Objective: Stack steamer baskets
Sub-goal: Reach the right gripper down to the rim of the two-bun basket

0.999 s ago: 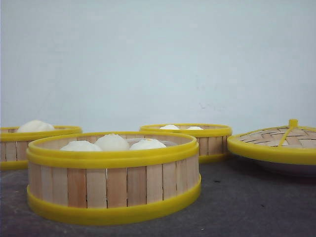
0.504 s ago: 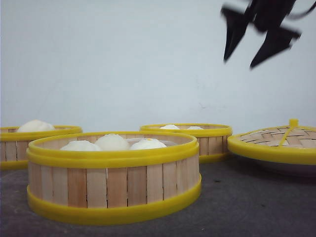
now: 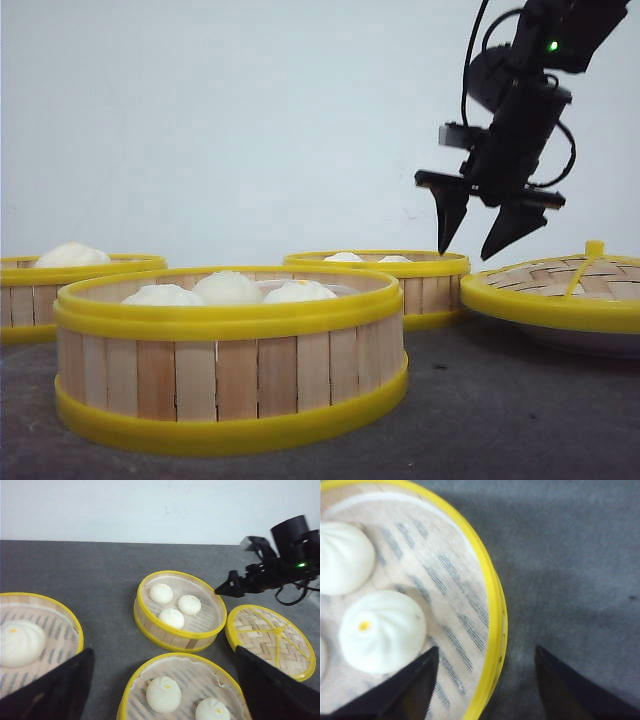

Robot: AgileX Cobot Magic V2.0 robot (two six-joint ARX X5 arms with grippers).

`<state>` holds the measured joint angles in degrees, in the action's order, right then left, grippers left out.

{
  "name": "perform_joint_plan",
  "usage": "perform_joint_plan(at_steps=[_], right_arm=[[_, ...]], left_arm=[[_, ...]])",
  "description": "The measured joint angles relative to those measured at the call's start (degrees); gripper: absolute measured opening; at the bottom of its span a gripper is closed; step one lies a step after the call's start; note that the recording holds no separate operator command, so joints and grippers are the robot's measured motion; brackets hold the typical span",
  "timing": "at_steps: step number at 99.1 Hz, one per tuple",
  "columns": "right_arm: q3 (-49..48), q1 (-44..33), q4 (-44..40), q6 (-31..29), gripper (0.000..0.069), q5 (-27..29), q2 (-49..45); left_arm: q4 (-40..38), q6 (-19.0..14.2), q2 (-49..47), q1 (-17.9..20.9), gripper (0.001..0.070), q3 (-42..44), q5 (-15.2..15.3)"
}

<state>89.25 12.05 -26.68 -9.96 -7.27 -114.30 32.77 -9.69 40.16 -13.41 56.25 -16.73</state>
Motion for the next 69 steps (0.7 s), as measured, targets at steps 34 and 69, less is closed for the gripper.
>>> perform_joint_plan(at_steps=[34, 69], right_arm=[[0.13, 0.68, 0.63, -1.95, 0.0187, 2.67, -3.34], [0.17, 1.66, 3.19, -5.18, 0.0025, 4.31, -3.72]], left_arm=[[0.26, 0.02, 0.0, 0.0, 0.0548, 0.0, 0.0], [1.75, 0.52, 0.0, 0.0, 0.0548, 0.0, 0.0]])
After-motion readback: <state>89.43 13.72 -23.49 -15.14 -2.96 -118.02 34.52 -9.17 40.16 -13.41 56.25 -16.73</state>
